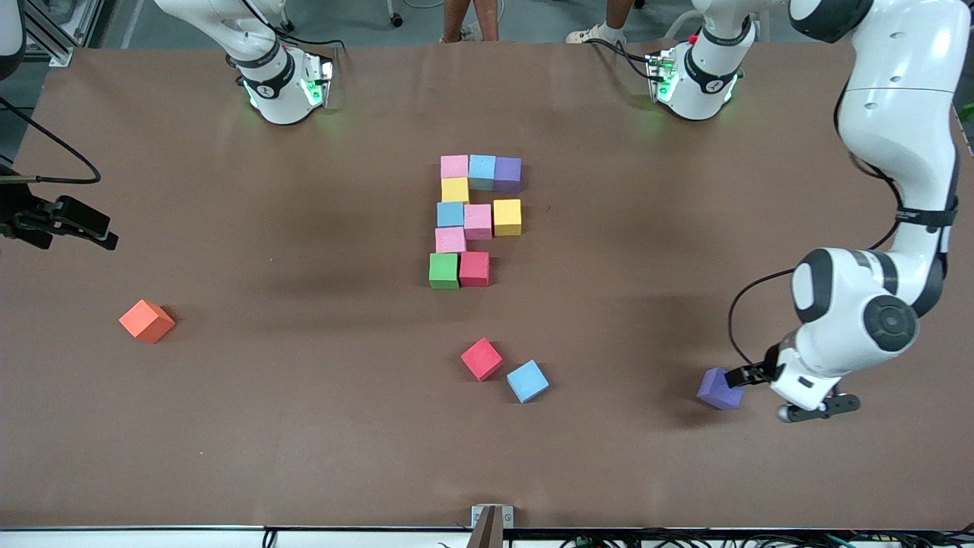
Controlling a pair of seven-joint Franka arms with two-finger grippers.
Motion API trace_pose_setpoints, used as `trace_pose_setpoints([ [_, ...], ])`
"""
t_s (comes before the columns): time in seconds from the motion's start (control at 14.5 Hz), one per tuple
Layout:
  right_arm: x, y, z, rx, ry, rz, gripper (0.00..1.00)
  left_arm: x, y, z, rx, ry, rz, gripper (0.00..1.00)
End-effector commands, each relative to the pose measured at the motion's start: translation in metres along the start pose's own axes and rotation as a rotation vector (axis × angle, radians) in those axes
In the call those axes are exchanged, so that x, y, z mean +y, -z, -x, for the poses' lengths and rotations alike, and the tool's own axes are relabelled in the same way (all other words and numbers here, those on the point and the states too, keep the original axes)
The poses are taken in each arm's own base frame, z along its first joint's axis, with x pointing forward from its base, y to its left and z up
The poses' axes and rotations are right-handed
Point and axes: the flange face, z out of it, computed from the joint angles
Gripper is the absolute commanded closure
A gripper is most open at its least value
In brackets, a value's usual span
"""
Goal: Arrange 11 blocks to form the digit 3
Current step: 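Lower the left gripper onto the purple cube and close it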
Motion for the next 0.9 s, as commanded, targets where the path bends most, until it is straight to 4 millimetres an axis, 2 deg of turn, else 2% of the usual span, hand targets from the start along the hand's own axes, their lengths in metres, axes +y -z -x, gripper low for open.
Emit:
trace_pose_setpoints([
  [0.0,0.0,0.004,0.007,0.007,0.007,0.014,0.0,0.022,0.002,0.009,0.006,-0.045,0.005,0.0],
  [0.14,0.0,0.004,0.007,0.006,0.007,0.016,0.0,0.028,0.0,0.008,0.022,-0.233,-0.022,0.0],
  [0.34,0.0,0.004,0.007,0.009,0.006,0.016,0.0,0.018,-0.009,0.003,0.046,-0.51,-0.039,0.0],
  [0.55,0.0,0.004,0.007,0.009,0.006,0.016,0.0,0.026,-0.032,0.006,0.067,-0.562,-0.026,0.0],
  [0.83,0.0,0.005,0.007,0.01,0.006,0.016,0.0,0.037,-0.038,0.009,0.076,-0.571,-0.018,0.0],
])
